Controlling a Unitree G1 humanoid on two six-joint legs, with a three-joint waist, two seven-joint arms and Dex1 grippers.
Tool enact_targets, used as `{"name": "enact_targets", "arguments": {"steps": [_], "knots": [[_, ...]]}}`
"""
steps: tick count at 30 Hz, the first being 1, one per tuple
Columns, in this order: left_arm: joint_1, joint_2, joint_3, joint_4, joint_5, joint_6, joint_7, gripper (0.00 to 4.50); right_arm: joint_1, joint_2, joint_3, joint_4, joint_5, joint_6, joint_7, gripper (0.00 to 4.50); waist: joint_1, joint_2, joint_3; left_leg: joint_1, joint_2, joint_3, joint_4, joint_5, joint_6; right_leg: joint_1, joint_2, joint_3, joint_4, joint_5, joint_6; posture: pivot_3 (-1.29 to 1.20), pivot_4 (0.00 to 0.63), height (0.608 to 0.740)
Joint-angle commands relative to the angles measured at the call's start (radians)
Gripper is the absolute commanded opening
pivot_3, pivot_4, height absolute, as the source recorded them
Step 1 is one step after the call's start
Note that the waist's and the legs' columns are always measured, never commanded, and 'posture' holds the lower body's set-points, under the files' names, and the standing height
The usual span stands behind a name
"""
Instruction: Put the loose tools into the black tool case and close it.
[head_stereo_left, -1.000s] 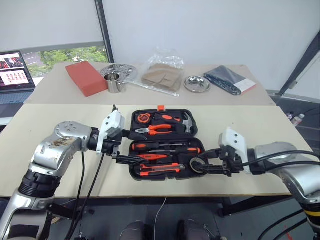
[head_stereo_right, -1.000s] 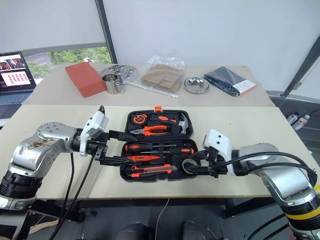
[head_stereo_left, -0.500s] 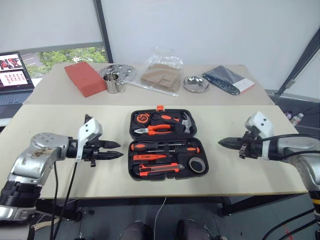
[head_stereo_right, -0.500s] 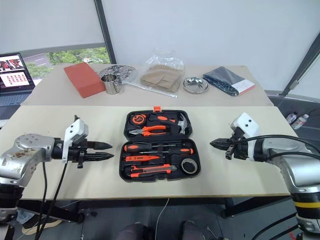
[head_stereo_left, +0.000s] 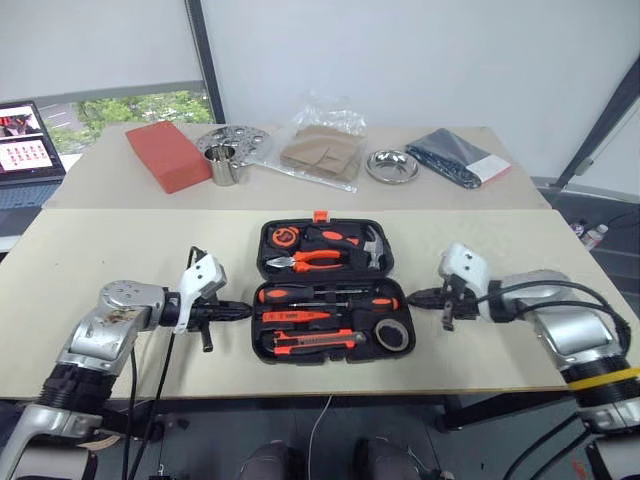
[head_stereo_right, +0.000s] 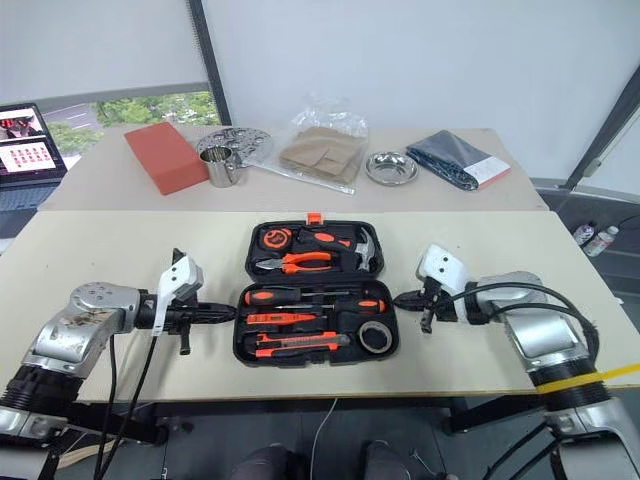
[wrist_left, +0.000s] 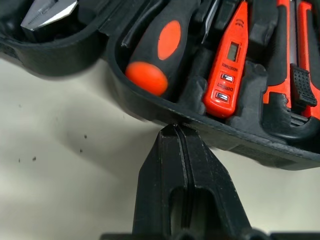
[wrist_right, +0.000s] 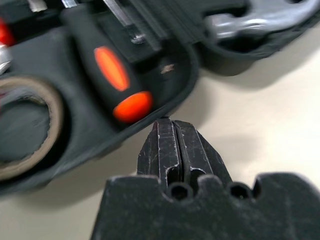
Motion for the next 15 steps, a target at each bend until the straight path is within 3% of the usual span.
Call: {"name": "enact_targets", "arguments": {"steps": [1,10,15], "knots": [[0.022,0.011,-0.012,-0.092,-0.046,0.024,-0.071,0.04,0.026,0.002,-0.017,-0.140,0.087,0.014,0.074,0.00,-0.002,0.000,0.000,0.001,0.000,0.000,-0.001,0.000,0.000,0.000,0.000,0.000,0.000,0.000,0.000,0.00,0.150,0.734],[0.164,0.040,0.022,-0.210,-0.074,0.061,-0.071,0.04,0.201,-0.002,-0.091,-0.226,0.053,0.033,-0.017,0.00,-0.002,0.000,0.000,0.002,0.000,0.000,-0.003,0.000,-0.001,0.000,-0.003,0.000,0.000,0.000,0.000,0.00,0.150,0.734],[0.166,0.058,0.050,-0.147,-0.039,0.047,-0.032,0.04,0.250,-0.029,-0.165,-0.204,0.043,0.062,-0.072,0.00,0.002,0.000,0.000,0.002,0.000,0.000,-0.002,0.000,-0.001,0.001,-0.006,-0.001,0.000,-0.001,0.000,0.00,0.150,0.734]]}}
